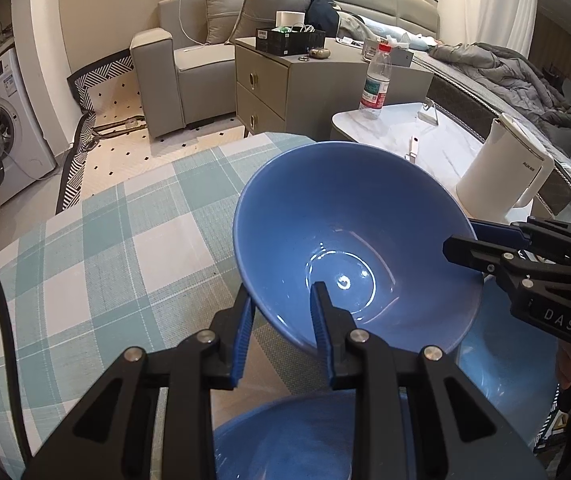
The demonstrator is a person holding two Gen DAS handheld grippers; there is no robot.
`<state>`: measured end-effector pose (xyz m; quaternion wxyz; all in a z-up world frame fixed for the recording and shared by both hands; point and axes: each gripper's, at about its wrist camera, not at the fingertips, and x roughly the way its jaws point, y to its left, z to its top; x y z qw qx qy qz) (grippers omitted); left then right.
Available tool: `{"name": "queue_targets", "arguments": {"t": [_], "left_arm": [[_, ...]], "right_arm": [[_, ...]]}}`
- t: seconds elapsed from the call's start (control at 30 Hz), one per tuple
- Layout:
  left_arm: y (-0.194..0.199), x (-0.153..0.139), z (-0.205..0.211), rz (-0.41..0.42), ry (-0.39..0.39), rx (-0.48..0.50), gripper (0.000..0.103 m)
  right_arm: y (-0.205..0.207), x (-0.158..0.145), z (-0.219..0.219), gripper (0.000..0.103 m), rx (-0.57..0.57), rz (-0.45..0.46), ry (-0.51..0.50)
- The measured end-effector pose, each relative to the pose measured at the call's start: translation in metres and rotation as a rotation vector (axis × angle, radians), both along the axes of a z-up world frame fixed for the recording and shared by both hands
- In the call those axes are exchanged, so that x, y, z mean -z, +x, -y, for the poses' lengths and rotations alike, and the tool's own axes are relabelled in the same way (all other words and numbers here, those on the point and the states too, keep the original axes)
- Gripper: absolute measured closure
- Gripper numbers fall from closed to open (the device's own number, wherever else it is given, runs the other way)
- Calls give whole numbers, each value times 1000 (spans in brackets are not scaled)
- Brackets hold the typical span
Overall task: Organize plates and bowls
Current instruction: 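Close both grippers on opposite sides of the blue bowl rim, then lift the blue bowl with both grippers and carry it over another blue bowl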
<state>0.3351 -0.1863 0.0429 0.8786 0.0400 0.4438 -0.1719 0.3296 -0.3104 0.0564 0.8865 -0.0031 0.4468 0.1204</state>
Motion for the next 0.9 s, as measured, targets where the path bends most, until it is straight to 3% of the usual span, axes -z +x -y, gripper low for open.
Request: {"name": "queue_targets", "arguments": {"t": [0.9], "left_arm": [[-43,-55,-14,124,-40,-10,76]], "right_arm": [[-50,-60,-12,73,-15,124,0]]}}
